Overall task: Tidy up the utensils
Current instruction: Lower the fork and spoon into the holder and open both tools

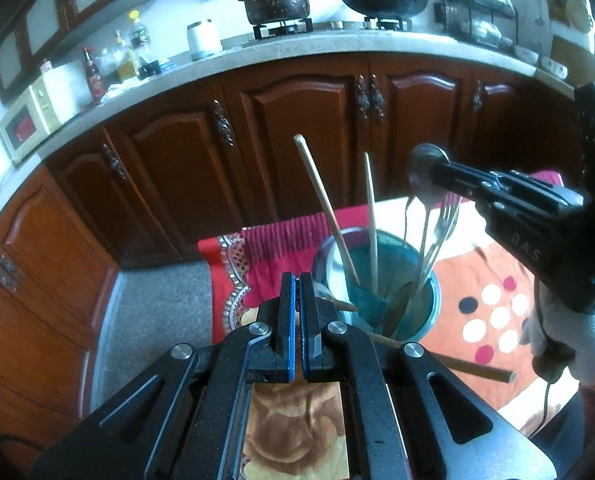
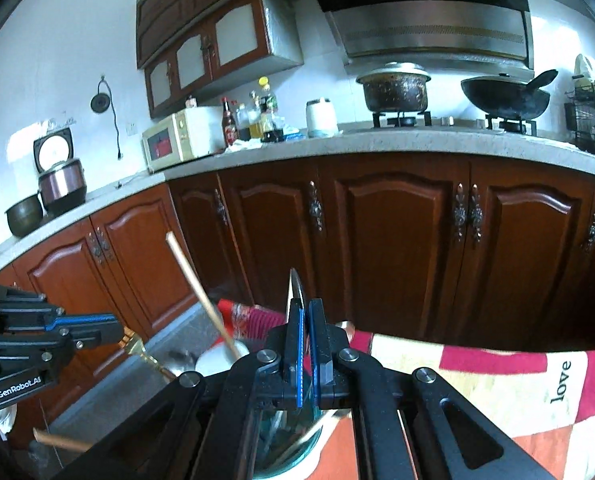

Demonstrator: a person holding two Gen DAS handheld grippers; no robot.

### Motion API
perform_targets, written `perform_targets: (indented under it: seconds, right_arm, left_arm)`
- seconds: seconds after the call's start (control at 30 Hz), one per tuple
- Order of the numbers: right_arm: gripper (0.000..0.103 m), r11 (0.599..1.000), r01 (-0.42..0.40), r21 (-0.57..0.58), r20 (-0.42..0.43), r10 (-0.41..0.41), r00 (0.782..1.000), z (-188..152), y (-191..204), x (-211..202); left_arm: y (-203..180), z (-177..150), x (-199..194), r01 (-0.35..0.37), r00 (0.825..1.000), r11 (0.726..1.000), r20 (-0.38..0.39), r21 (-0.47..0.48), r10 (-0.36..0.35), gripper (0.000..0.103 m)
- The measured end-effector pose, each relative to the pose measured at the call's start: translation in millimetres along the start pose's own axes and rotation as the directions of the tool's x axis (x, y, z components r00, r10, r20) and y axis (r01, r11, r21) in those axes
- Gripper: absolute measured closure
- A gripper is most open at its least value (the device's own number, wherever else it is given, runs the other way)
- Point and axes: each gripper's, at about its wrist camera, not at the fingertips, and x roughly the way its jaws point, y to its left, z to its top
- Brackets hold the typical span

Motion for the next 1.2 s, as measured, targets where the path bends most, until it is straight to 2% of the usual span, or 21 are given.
perform_targets:
  seconds: [0.2, 0.43, 0.7, 0.83, 0.93, 1.03, 1.1, 1.2]
  right_arm:
    - [0.101, 0.999, -0.032, -0.006, -0.064, 0.032, 0.997, -19, 2, -4]
    - [0.1, 0.999, -0.04, -0.019, -0.135, 0.037, 0.99, -40, 5, -2]
    - [0.098, 0.995, -0.066, 0.069, -0.191, 0.078, 0.978, -42, -15, -1]
    - [0.078, 0.992, -0.074, 0.102, -0.2, 0.094, 0.975, -43, -20, -4]
    - [0.078, 0.993, -0.072, 0.094, -0.198, 0.089, 0.976, -43, -19, -7]
    - [0.078, 0.992, -0.076, 0.096, -0.194, 0.094, 0.977, -43, -17, -11]
    - [0.078, 0.993, -0.074, 0.092, -0.189, 0.091, 0.978, -42, -17, -14]
    - [0.076, 0.993, -0.073, 0.097, -0.178, 0.089, 0.98, -40, -18, -21]
  left_arm:
    - [-11, -9, 11, 0.002, 1.0, 1.0, -0.023, 0.0, -0.002, 0.102]
    - [-18, -18, 25, 0.023, 0.998, 0.998, -0.062, -0.05, -0.026, 0.102]
    - [-24, -23, 34, 0.018, 0.996, 0.996, -0.085, -0.083, -0.025, 0.102]
    - [-23, -23, 34, 0.015, 0.996, 0.996, -0.086, -0.093, -0.023, 0.102]
    - [-23, -23, 33, 0.013, 0.996, 0.994, -0.09, -0.105, -0.023, 0.1]
    - [-19, -24, 32, 0.01, 0.996, 0.992, -0.088, -0.123, -0.021, 0.089]
    - [-15, -25, 29, 0.015, 0.996, 0.989, -0.081, -0.147, -0.027, 0.066]
    - [-9, -25, 22, 0.017, 0.997, 0.984, -0.067, -0.179, -0.029, 0.064]
